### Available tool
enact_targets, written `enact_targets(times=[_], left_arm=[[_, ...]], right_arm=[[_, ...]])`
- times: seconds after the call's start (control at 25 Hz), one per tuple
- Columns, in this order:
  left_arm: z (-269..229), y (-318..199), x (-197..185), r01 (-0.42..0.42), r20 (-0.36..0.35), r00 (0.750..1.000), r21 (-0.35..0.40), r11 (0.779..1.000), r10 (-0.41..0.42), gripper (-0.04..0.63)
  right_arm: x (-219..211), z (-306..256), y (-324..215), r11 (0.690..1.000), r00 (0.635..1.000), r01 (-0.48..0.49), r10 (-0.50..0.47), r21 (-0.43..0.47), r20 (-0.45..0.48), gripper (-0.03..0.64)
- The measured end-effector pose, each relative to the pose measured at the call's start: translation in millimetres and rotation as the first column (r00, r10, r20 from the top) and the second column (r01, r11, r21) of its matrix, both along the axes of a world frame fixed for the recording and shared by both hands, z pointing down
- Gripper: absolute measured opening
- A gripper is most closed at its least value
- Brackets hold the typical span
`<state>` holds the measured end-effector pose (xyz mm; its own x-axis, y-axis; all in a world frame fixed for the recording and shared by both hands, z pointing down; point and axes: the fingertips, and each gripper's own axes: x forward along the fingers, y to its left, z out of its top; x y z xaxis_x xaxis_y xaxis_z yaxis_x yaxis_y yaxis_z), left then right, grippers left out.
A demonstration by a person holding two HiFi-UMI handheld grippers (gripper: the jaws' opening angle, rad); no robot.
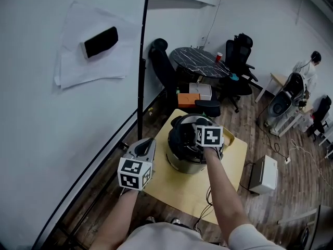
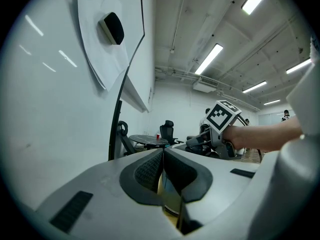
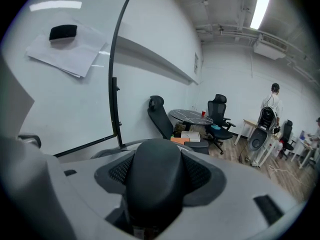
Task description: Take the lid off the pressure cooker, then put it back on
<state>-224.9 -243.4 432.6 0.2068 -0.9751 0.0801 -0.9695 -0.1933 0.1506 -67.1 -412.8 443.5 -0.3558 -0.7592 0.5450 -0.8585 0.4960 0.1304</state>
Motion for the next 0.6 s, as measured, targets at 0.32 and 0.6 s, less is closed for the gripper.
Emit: enact_targets(times=[0.32, 0.6], left_arm=[[-14, 2, 9, -0.017, 0.007, 1.000, 0.026, 1.000, 0.017, 0.015], [-21, -4, 36, -0.067, 0.017, 0.998, 0.043, 0.997, 0.066, 0.015]], right_arm=[[5, -63, 13, 0.996, 0.996, 0.040, -0.046, 0.082, 0.078, 0.276], [44, -86, 20, 0.991, 0.995, 0.011, -0.023, 0.130, 0.097, 0.276]])
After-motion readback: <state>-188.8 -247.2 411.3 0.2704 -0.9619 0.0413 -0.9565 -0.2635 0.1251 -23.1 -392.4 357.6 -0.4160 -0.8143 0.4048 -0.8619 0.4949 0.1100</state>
